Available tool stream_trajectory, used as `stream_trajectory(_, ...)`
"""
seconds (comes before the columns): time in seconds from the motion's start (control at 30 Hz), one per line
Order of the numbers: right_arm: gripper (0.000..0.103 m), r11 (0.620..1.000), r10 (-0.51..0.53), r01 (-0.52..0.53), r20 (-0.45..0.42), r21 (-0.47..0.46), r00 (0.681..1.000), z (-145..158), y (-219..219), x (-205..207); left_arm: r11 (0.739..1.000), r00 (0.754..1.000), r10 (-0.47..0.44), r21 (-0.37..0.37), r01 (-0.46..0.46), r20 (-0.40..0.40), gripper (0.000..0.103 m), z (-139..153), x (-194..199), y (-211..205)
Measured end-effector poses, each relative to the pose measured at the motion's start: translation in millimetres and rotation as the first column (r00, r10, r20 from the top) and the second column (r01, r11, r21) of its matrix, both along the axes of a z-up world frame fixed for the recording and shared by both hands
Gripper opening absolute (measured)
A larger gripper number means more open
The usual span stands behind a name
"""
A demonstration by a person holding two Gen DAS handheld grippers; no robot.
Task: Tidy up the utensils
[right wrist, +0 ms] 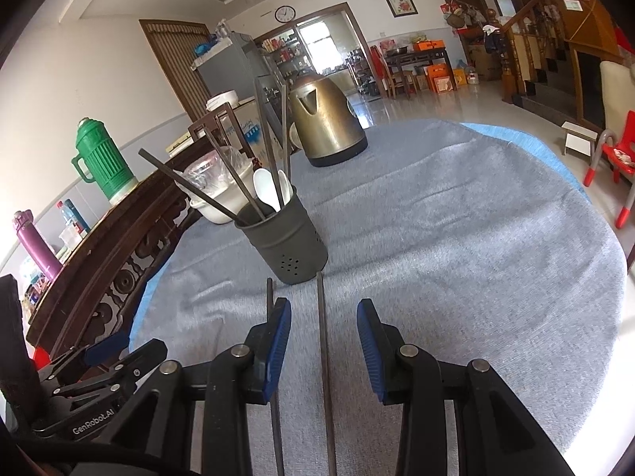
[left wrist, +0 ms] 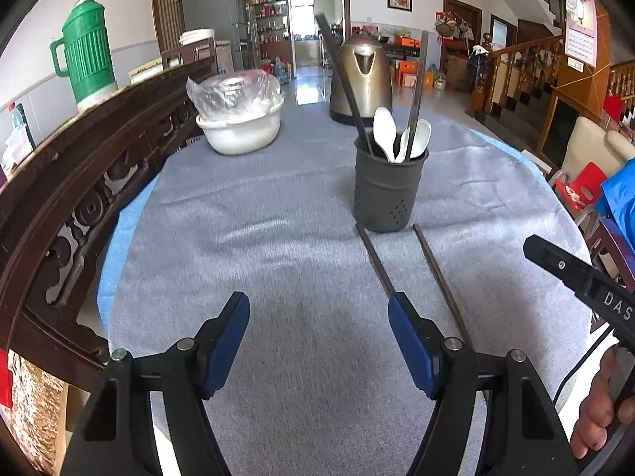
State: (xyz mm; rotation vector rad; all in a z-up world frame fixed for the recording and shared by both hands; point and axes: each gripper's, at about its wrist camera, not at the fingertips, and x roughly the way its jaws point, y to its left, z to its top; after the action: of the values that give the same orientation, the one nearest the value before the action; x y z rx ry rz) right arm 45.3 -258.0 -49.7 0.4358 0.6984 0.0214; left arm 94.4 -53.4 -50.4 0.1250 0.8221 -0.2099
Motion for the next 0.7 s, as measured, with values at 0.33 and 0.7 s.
stream_trajectory(0.33,0.037,0.999,0.035,-0.035,-0.109,0.005,0.993,-28,6,15,1.000,0.993,0.011,-0.010,-0.012,-0.120,0.073,-37,6,9)
stream_trajectory(0.7,0.027,0.996,0.086,-0.084,-0.205,0.017,0.975,-55,21,30,0.999,0.986,0.028,-0.011,-0.030,-0.162,0.073,-53,9,20)
